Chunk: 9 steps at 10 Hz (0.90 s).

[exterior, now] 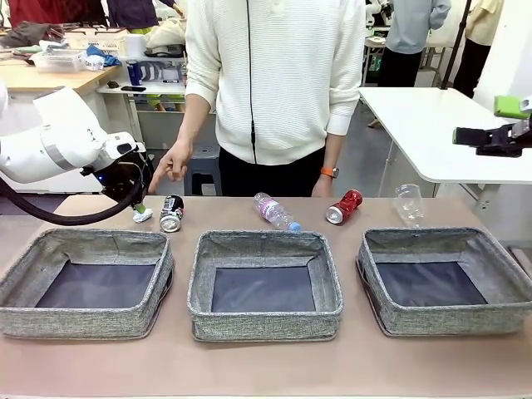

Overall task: Sort the waste into the appropriate baskets.
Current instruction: Pick up the waste item pointed out by the person.

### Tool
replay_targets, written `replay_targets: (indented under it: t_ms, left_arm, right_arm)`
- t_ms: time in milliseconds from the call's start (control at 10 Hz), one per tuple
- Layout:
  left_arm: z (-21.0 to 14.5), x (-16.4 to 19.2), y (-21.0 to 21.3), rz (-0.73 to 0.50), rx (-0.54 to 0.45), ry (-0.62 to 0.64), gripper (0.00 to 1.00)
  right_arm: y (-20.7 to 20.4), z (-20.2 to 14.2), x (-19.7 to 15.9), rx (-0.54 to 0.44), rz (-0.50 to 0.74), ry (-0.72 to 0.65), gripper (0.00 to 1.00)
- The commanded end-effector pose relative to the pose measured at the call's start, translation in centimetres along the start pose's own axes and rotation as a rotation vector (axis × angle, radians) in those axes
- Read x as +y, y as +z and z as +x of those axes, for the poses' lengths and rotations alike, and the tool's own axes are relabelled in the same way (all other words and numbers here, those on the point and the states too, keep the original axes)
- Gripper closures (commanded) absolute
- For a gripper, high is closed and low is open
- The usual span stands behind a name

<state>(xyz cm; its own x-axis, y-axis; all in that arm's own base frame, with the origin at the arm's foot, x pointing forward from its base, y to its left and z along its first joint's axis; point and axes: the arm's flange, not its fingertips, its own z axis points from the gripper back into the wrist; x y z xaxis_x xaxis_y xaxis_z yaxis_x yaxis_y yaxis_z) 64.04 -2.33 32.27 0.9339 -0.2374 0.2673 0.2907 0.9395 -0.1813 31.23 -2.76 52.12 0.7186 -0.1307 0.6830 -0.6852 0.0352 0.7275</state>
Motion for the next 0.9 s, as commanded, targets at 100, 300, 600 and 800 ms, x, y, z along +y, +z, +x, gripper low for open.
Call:
replay_targets:
  t_ms: [100,300,600,800]
  left_arm:
    - [-0.1,0.0,-0.3,0.020,0.014,0.025,1.00]
    - [-0.4,0.0,-0.2,0.026,0.017,0.031,1.00]
    - [-0.7,-0.2,0.9,0.039,0.012,0.026,1.00]
    - [-3.9,-2.2,8.2,-0.016,0.061,0.043,1.00]
  right_arm:
    - [-0.2,0.4,-0.1,-0.014,0.015,0.029,0.00]
    - [-0.2,0.4,-0.1,-0.014,0.015,0.029,0.00]
    - [-0.2,0.4,-0.1,-0.014,0.015,0.029,0.00]
    - [-0.2,0.4,-0.1,-0.014,0.015,0.029,0.00]
